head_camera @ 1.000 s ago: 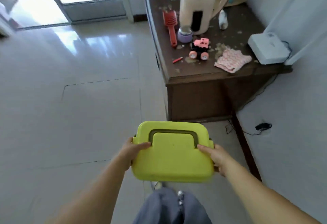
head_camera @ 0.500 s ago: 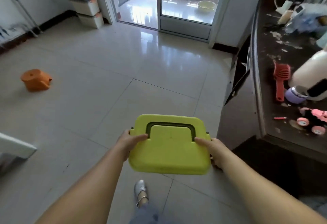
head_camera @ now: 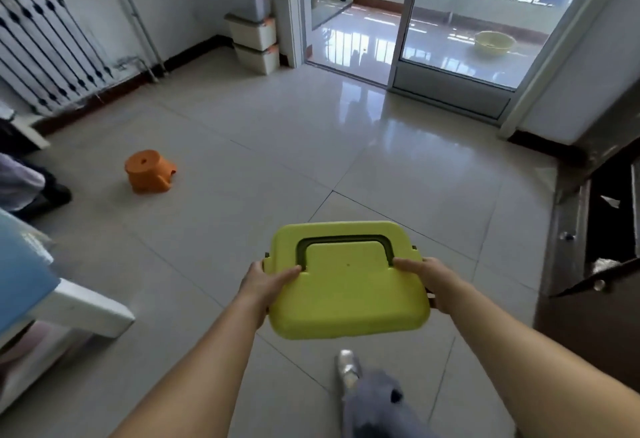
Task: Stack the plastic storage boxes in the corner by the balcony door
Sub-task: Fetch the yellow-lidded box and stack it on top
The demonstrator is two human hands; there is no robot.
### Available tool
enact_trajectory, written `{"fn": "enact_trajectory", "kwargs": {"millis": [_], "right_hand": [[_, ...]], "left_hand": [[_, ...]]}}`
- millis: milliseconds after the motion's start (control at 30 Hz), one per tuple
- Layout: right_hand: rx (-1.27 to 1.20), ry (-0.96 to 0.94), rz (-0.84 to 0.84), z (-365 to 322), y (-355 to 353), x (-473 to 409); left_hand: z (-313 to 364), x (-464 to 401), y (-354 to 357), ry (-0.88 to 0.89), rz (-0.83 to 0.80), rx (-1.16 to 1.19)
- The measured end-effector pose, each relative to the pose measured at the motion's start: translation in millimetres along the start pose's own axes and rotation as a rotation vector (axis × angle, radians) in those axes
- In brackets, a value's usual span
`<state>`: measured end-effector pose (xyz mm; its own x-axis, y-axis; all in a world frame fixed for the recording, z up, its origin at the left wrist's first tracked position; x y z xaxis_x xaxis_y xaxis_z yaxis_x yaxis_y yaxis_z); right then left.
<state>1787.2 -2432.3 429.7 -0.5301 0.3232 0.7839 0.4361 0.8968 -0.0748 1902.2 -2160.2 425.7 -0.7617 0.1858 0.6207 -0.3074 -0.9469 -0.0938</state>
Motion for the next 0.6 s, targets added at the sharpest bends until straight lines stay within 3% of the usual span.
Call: {"fn": "enact_trajectory", "kwargs": {"millis": [267,600], "right_hand": [[0.088,-0.035,-0.103,-163.4,133.3,-128.7],[0.173,-0.106,-0.161,-355.4,288.2,-220.8]], "left_hand": [[99.3,-148.7,-103.1,-0.005,0.182,0.1],[235.6,-287.6,-228.4,0.021,0.31,0.149]]}}
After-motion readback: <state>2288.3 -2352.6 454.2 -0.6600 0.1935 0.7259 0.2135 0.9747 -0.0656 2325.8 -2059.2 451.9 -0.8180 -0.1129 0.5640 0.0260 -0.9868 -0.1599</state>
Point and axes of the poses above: each hand's wrist, its own x-axis away from the middle knuckle, its own y-axis out of the palm, z = x × y, the point moved 7 cm from there along -x, towards the middle knuckle, and after that the axes turned 3 degrees about y, right-handed, at the moved point
